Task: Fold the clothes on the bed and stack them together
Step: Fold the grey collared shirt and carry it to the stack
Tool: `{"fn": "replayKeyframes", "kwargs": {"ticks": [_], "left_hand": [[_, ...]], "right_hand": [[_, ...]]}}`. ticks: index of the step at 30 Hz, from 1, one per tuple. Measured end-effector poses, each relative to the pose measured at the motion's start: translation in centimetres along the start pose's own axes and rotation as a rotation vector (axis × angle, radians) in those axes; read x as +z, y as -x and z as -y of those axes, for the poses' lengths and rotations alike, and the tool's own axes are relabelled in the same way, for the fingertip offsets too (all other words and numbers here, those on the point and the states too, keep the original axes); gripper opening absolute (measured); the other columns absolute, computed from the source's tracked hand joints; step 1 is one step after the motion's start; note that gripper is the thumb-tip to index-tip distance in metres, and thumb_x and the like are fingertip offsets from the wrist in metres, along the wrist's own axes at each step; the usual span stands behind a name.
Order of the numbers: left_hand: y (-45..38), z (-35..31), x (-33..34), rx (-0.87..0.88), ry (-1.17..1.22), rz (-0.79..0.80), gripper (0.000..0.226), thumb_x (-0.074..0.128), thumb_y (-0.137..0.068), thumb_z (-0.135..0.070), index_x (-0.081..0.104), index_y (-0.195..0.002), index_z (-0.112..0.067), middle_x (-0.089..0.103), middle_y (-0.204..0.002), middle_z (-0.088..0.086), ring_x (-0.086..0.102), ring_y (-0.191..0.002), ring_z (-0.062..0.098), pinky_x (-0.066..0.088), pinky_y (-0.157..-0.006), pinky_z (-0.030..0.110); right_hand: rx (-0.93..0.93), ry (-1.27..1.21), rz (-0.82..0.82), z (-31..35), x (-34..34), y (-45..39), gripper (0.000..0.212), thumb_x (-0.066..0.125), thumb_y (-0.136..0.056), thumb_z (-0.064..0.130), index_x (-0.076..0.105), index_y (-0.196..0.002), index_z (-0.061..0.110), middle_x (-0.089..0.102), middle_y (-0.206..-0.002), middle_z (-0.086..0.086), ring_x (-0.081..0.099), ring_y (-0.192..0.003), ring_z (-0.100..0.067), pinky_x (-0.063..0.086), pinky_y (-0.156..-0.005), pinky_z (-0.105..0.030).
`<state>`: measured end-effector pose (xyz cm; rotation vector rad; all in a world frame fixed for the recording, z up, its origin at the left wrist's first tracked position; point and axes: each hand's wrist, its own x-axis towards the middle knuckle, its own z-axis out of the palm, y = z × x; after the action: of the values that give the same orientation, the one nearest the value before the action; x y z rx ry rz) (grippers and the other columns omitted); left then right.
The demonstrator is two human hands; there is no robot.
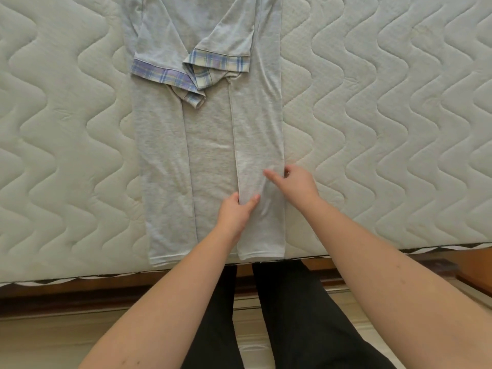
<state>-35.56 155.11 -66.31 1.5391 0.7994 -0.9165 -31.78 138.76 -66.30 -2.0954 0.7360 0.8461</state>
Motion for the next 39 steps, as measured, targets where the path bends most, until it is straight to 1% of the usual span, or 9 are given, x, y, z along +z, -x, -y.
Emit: {"fn": "replayKeyframes", "kwargs": {"ticks": [3, 8, 13, 19, 23, 26, 32, 36, 39], "left_hand": [[0.6, 1.1, -0.2, -0.017, -0.022, 0.010, 0.030, 0.073, -0.088, -0.030, 0.067, -0.114, -0.016, 0.073, -0.108, 0.002, 0.070, -0.098, 0.017, 0.057, -0.089, 0.040], [1.6, 3.2, -0.3, -0.053, -0.106, 0.015, 0.037, 0.073, -0.088, -0.033, 0.065, -0.119, -0.013, 0.071, -0.109, -0.001, 0.068, -0.099, 0.016, 0.055, -0.091, 0.036], [3.1, 6.0, -0.7, -0.129, -0.140, 0.046, 0.039, 0.072, -0.088, -0.036, 0.065, -0.121, -0.016, 0.071, -0.110, 0.000, 0.067, -0.100, 0.017, 0.055, -0.093, 0.040], [4.6, 8.0, -1.5, -0.237, -0.034, 0.145, 0.028, 0.063, -0.096, -0.028, 0.062, -0.121, -0.015, 0.068, -0.114, 0.002, 0.067, -0.100, 0.016, 0.059, -0.073, 0.025], [5.1, 8.6, -1.1, -0.246, -0.041, 0.145, 0.023, 0.056, -0.100, -0.028, 0.059, -0.120, -0.017, 0.069, -0.108, -0.001, 0.074, -0.085, 0.012, 0.059, -0.066, 0.022], [5.1, 8.4, -0.7, -0.208, -0.310, 0.075, 0.030, 0.054, -0.099, -0.039, 0.064, -0.110, -0.013, 0.074, -0.091, 0.001, 0.073, -0.075, 0.011, 0.060, -0.064, 0.027], [6.4, 7.6, -5.9, 0.106, -0.765, -0.100, 0.044, 0.045, -0.096, -0.056, 0.060, -0.072, -0.022, 0.067, -0.066, -0.003, 0.066, -0.065, 0.015, 0.054, -0.064, 0.033], [7.0, 7.4, -13.0, 0.373, -0.607, -0.407, 0.024, 0.055, -0.096, -0.042, 0.054, -0.088, -0.019, 0.057, -0.080, -0.002, 0.054, -0.070, 0.013, 0.042, -0.062, 0.028], [5.9, 8.3, -17.4, 0.244, -0.589, -0.631, 0.041, 0.066, -0.090, -0.040, 0.053, -0.117, -0.011, 0.057, -0.112, 0.008, 0.055, -0.097, 0.020, 0.046, -0.085, 0.033]], "right_hand": [[0.012, 0.034, 0.081, -1.4, 0.3, 0.7, 0.038, 0.064, -0.090, 0.044, 0.071, -0.110, 0.012, 0.073, -0.103, -0.009, 0.067, -0.097, -0.028, 0.054, -0.086, -0.043], [0.024, -0.068, -0.070, -3.6, 1.0, 2.9, 0.025, 0.056, -0.095, 0.043, 0.063, -0.100, 0.020, 0.068, -0.094, 0.002, 0.065, -0.091, -0.021, 0.047, -0.073, -0.033], [0.066, 0.096, 0.143, -5.9, 3.7, 6.0, 0.044, 0.070, -0.084, 0.047, 0.064, -0.117, 0.018, 0.069, -0.104, 0.001, 0.064, -0.095, -0.020, 0.054, -0.083, -0.040], [0.101, -0.229, 0.040, -8.6, 3.2, 7.9, 0.020, 0.054, -0.099, 0.030, 0.066, -0.103, 0.014, 0.070, -0.096, -0.004, 0.067, -0.091, -0.021, 0.053, -0.088, -0.048], [0.160, -0.375, 0.098, -9.9, 4.0, 9.3, 0.025, 0.058, -0.095, 0.040, 0.058, -0.111, 0.021, 0.068, -0.105, -0.001, 0.066, -0.097, -0.018, 0.055, -0.089, -0.045], [0.132, -0.168, 0.178, -10.4, 4.7, 9.9, 0.031, 0.068, -0.089, 0.040, 0.059, -0.113, 0.024, 0.066, -0.099, 0.006, 0.064, -0.091, -0.012, 0.051, -0.075, -0.031], [0.182, -0.139, -0.033, -9.9, 5.9, 11.4, 0.028, 0.068, -0.090, 0.030, 0.046, -0.104, 0.022, 0.056, -0.092, 0.005, 0.057, -0.081, -0.010, 0.046, -0.063, -0.027], [0.203, -0.313, -0.078, -9.3, 6.6, 12.3, 0.038, 0.072, -0.087, 0.026, 0.041, -0.109, 0.024, 0.055, -0.099, 0.007, 0.057, -0.086, -0.006, 0.042, -0.062, -0.019], [0.252, -0.418, -0.097, -8.8, 7.0, 12.3, 0.030, 0.070, -0.088, 0.020, 0.046, -0.106, 0.024, 0.056, -0.111, 0.001, 0.057, -0.091, -0.010, 0.043, -0.066, -0.022]]}}
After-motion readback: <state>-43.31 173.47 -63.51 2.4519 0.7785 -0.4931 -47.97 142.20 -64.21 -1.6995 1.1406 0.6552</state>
